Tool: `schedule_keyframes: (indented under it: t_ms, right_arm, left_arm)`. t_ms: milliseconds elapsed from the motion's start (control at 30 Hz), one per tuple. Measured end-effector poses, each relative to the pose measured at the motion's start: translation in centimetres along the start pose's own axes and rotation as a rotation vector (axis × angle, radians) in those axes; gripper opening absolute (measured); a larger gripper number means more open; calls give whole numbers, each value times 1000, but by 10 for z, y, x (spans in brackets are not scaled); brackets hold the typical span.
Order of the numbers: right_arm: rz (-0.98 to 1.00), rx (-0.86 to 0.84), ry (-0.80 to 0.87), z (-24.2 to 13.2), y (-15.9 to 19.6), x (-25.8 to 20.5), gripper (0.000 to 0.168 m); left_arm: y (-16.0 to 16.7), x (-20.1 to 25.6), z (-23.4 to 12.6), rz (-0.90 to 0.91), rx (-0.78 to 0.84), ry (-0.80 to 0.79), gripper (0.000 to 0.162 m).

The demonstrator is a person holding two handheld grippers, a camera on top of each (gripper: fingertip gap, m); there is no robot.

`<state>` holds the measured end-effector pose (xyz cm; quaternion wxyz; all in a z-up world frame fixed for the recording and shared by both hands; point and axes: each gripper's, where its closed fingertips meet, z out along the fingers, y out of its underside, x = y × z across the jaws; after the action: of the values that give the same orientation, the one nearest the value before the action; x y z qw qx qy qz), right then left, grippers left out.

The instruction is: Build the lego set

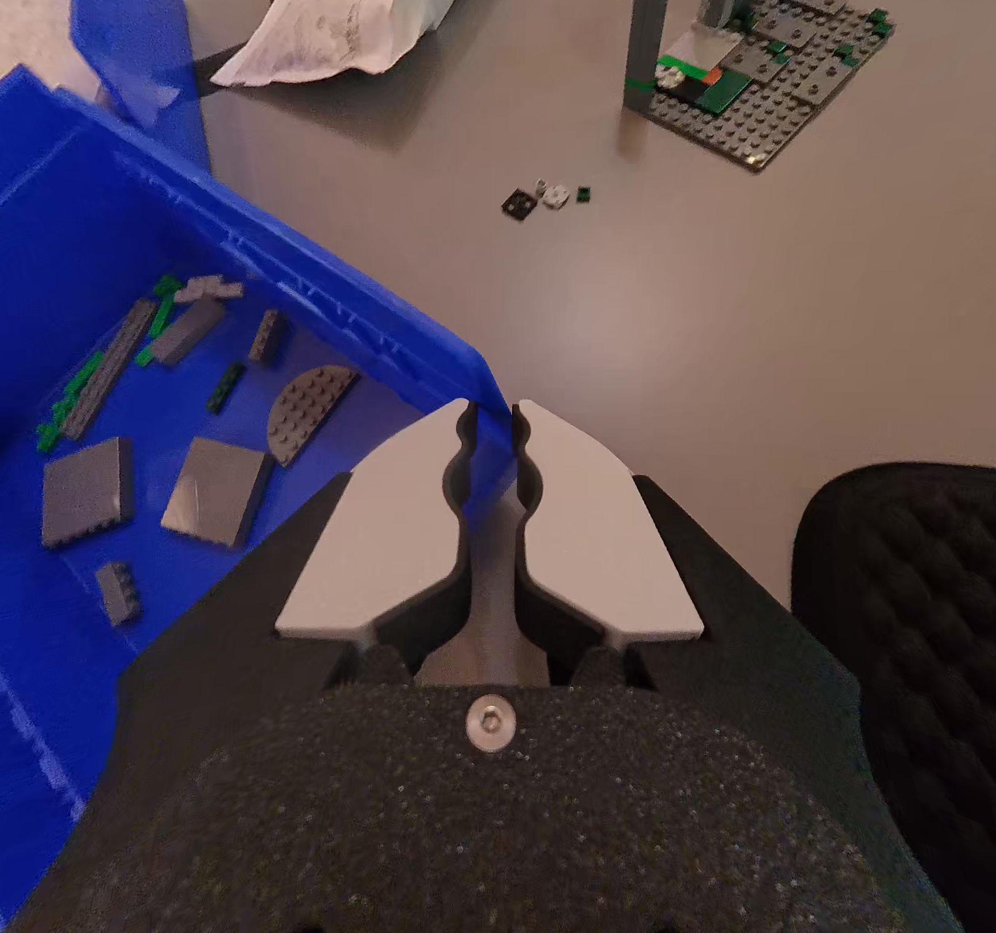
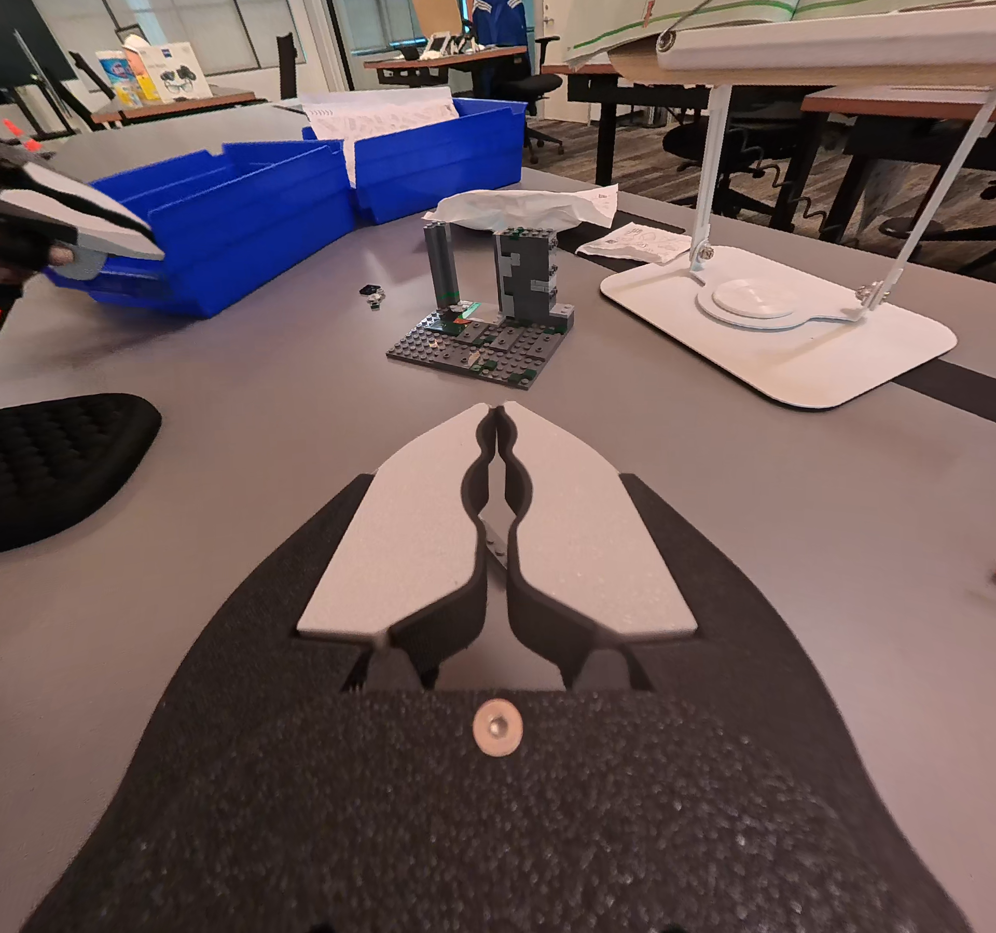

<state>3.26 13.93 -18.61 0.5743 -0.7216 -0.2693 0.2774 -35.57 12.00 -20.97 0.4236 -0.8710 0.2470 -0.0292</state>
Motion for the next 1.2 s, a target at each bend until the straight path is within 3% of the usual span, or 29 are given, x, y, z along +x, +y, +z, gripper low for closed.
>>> schedule_keyframes:
  t_ms: [400, 567, 833, 1200]
  right_arm:
    - [1, -3, 0, 0, 1, 1, 0]
    - [-3, -6, -5, 0, 1, -1, 0]
    - [-12, -4, -13, 0, 0, -4, 0]
    - [-44, 10, -15, -1, -2, -5, 0]
  left_arm:
    - [-31, 18, 31, -25, 66, 40, 12]
    - [-41, 11, 12, -42, 143, 14, 12]
    - [-47, -45, -25, -159, 279, -134, 0]
    - [-36, -65, -20, -294, 372, -234, 0]
